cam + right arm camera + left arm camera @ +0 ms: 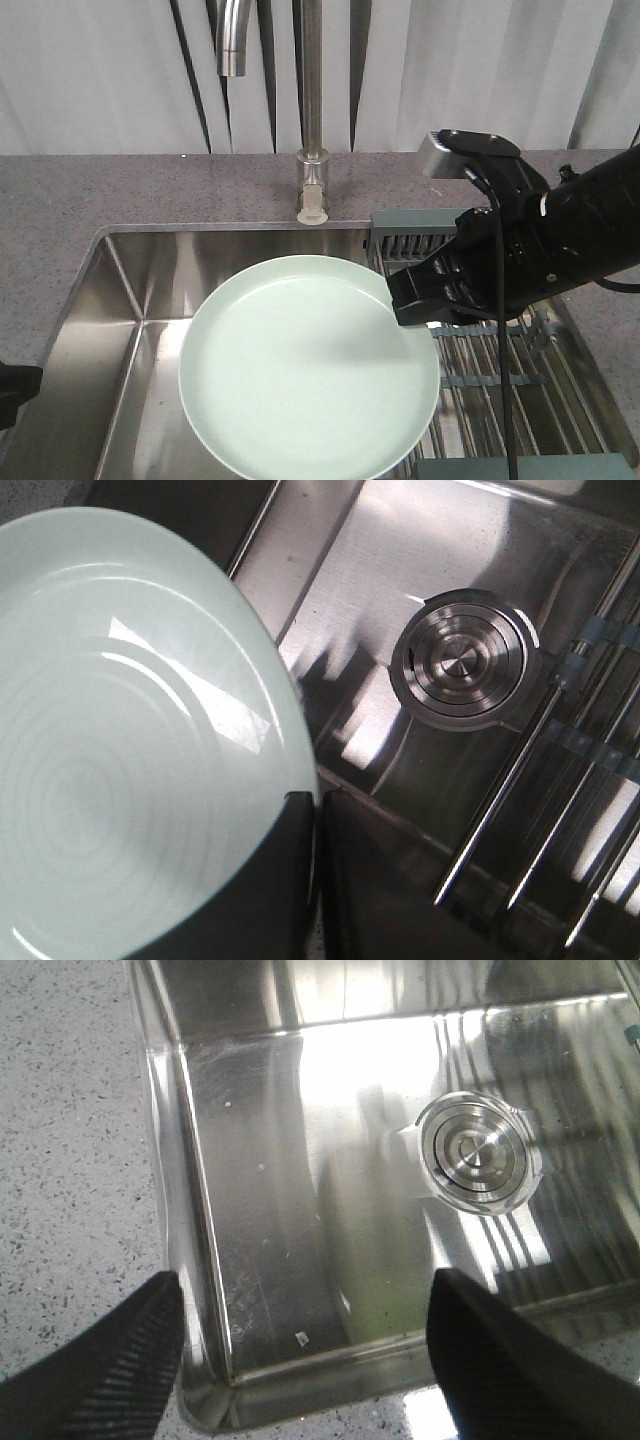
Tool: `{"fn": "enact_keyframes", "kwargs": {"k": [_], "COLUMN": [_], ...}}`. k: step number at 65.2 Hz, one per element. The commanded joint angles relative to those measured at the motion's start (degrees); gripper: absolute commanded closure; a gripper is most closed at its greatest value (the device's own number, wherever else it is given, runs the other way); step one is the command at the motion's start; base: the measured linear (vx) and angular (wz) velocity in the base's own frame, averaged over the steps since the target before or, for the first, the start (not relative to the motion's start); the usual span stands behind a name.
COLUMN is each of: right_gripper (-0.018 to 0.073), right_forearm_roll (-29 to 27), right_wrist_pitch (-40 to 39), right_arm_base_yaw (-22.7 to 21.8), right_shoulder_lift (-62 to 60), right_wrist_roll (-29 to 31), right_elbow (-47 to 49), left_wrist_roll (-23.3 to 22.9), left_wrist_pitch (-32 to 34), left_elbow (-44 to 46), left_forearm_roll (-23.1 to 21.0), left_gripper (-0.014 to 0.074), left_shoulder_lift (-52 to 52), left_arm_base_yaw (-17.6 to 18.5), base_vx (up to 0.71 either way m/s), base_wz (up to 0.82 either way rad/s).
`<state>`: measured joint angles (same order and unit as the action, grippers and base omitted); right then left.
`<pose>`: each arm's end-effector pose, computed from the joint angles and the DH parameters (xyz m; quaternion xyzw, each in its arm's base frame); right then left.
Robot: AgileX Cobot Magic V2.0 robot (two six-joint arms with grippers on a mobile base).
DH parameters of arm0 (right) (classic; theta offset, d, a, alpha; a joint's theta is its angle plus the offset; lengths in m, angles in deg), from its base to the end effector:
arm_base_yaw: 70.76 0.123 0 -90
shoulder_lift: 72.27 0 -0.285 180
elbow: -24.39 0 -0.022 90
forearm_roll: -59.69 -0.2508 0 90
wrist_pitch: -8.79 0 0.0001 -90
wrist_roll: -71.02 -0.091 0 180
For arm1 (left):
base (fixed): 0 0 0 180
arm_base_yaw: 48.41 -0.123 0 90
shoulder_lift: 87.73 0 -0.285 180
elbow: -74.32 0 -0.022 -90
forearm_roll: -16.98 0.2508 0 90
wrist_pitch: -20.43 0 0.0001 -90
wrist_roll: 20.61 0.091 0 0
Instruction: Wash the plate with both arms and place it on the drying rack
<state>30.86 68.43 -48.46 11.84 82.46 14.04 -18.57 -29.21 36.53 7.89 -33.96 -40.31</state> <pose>0.2289 0.1348 0.3367 -0.2026 0.9249 0.2570 0.1936 0.1369 -0.0306 0.2979 0.0549 0.9391 -0.0914 0.3267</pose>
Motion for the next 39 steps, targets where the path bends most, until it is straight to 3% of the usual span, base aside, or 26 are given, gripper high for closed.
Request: {"fn": "enact_keyframes", "kwargs": {"k": [1, 39], "right_gripper": [0.0568, 0.0568], "right_forearm_roll": [-1.9, -1.2], "right_wrist_pitch": [-1.8, -1.8], "right_arm_base_yaw": [0.0, -0.1], "right_shoulder_lift": [-1.8, -1.8], "right_wrist_roll": [0.4, 4.2], "right_elbow": [1.4, 1.2], "left_wrist_roll": [-0.6, -0.6], "left_wrist_pitch": [2.1, 2.0], "left_elbow": [1.3, 1.3], "left_forearm_roll": [-0.8, -0.8], "left_gripper": [0.0108, 0.0108], "left_shoulder_lift": [-1.2, -1.4], "left_arm_base_yaw": [0.0, 0.0], "base_vx": [0.00, 0.00], "base_wz": [0.00, 0.00]}}
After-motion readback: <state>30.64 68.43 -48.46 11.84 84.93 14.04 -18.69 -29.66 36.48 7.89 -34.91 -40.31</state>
